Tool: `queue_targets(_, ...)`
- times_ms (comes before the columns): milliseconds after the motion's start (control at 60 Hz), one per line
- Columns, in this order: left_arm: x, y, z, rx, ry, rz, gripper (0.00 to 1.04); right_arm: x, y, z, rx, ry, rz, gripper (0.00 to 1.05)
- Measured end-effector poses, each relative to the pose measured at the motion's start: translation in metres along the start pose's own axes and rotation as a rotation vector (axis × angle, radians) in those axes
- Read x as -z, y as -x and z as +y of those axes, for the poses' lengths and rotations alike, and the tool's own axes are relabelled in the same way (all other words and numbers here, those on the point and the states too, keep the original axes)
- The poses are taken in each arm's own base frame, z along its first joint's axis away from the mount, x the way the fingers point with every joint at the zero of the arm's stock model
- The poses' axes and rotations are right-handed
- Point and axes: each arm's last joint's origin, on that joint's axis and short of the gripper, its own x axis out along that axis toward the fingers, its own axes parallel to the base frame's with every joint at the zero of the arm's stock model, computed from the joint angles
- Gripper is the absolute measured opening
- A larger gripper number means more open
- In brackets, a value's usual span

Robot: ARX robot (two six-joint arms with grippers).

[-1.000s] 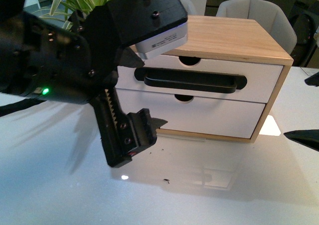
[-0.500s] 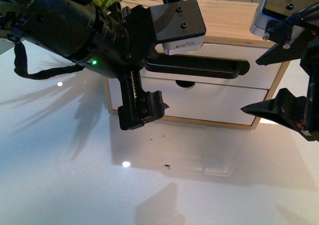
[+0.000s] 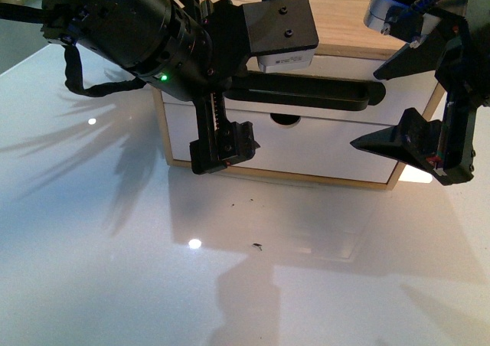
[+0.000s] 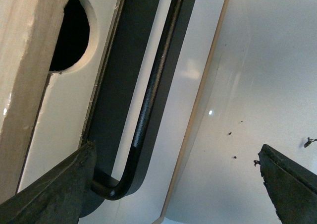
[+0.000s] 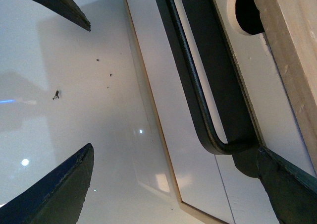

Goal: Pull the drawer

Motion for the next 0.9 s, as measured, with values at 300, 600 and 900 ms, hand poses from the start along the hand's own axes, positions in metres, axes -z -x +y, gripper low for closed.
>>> queue_targets(300,0.005,-0.006,0.002,0.054,-0.004,0.018,0.97,-0.001,-0.009,-0.005,-0.016,-0.002,-0.016,0.96)
queue_targets(600,0.005,-0.007,0.0,0.082,-0.006,0.007,0.97,-0.006,-0.026,-0.007,-0.032,0.0,-0.025,0.96)
queue_targets(900,0.007,-0.01,-0.001,0.078,-0.014,0.004,0.97,-0.008,-0.046,-0.005,-0.051,-0.001,-0.017,0.96)
